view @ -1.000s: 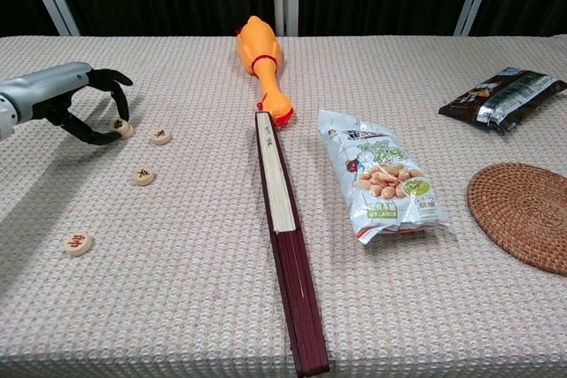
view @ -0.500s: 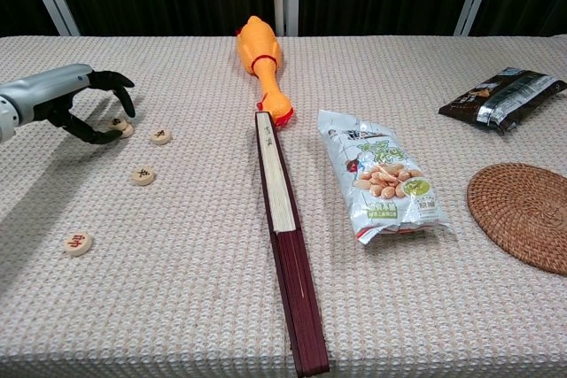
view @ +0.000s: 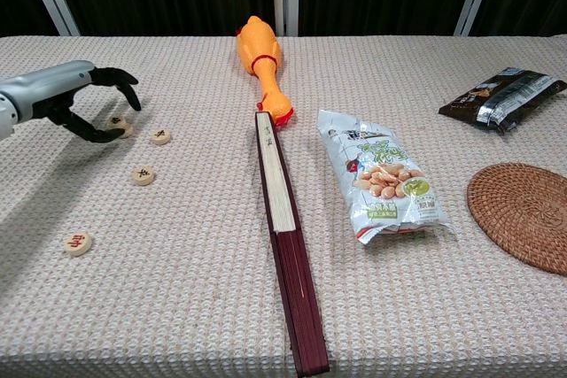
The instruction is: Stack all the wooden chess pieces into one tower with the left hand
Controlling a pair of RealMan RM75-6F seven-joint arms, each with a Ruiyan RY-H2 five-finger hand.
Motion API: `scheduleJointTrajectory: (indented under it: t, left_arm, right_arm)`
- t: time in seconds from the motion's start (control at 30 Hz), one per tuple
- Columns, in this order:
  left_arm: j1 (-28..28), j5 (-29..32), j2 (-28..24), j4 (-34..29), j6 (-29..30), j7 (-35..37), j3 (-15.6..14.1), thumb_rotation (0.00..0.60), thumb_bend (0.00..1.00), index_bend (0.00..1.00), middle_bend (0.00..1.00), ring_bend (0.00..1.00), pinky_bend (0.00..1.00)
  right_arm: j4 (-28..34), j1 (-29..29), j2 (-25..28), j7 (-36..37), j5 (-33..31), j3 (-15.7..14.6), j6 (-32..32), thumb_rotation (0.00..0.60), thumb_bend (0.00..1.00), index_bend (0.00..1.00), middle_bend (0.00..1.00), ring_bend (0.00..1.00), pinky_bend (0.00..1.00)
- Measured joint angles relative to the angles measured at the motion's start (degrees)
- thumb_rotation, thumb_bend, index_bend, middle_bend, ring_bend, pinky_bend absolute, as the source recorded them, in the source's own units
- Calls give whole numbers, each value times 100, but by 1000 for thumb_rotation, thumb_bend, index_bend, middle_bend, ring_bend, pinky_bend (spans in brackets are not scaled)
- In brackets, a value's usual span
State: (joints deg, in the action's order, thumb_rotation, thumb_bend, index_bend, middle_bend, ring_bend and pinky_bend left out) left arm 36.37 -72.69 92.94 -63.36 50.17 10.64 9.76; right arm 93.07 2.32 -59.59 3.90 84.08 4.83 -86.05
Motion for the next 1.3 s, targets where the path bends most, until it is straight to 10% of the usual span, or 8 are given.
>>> scheduleJointTrajectory:
  t: [1.3]
  left_arm:
    - [-197, 699, -603, -1024, -121, -1147, -187, 600, 366, 297, 44, 0, 0]
  right_arm:
    - [-1, -7, 11, 26, 21, -1, -5, 600, 248, 0, 0, 0, 0]
